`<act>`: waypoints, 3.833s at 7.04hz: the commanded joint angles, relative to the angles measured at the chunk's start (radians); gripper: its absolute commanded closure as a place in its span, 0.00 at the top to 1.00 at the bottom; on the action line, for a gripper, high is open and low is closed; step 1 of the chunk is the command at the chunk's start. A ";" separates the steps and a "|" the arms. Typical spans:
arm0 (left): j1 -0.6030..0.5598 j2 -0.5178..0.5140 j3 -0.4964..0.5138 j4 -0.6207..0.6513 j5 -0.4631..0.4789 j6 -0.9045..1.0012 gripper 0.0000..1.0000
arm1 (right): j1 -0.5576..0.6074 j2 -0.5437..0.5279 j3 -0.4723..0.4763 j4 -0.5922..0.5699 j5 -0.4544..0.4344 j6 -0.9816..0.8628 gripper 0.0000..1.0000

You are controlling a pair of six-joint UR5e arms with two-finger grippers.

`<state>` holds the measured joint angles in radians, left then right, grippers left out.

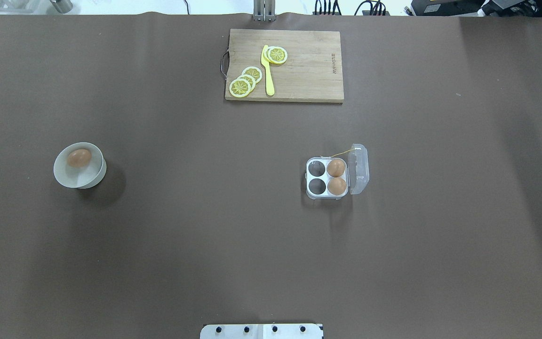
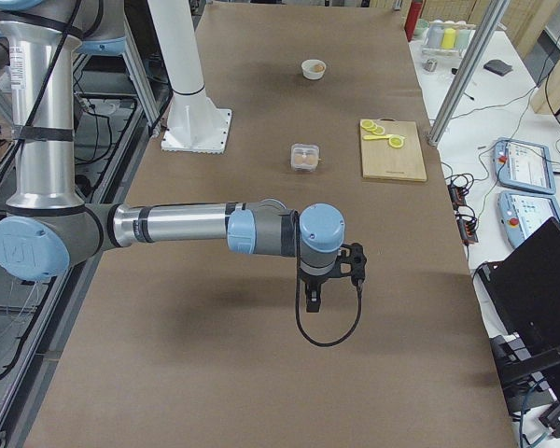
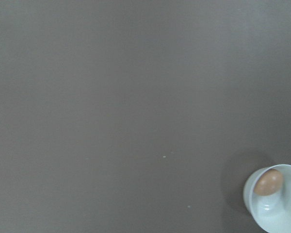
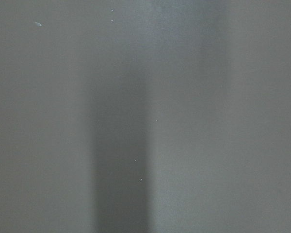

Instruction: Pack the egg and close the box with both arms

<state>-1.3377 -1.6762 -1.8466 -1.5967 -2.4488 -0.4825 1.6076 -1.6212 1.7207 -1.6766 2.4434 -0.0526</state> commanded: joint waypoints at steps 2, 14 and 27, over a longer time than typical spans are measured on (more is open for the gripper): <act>0.246 -0.037 -0.004 -0.124 0.190 -0.381 0.97 | 0.000 0.000 -0.003 0.000 0.002 0.000 1.00; 0.477 -0.074 0.145 -0.270 0.356 -0.479 0.82 | 0.000 0.000 -0.003 0.000 0.002 0.000 1.00; 0.488 -0.105 0.241 -0.331 0.356 -0.470 0.82 | 0.000 -0.008 0.003 0.002 0.020 0.000 1.00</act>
<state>-0.8498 -1.7816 -1.6082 -1.9280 -2.0923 -0.9542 1.6076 -1.6290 1.7239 -1.6752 2.4636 -0.0521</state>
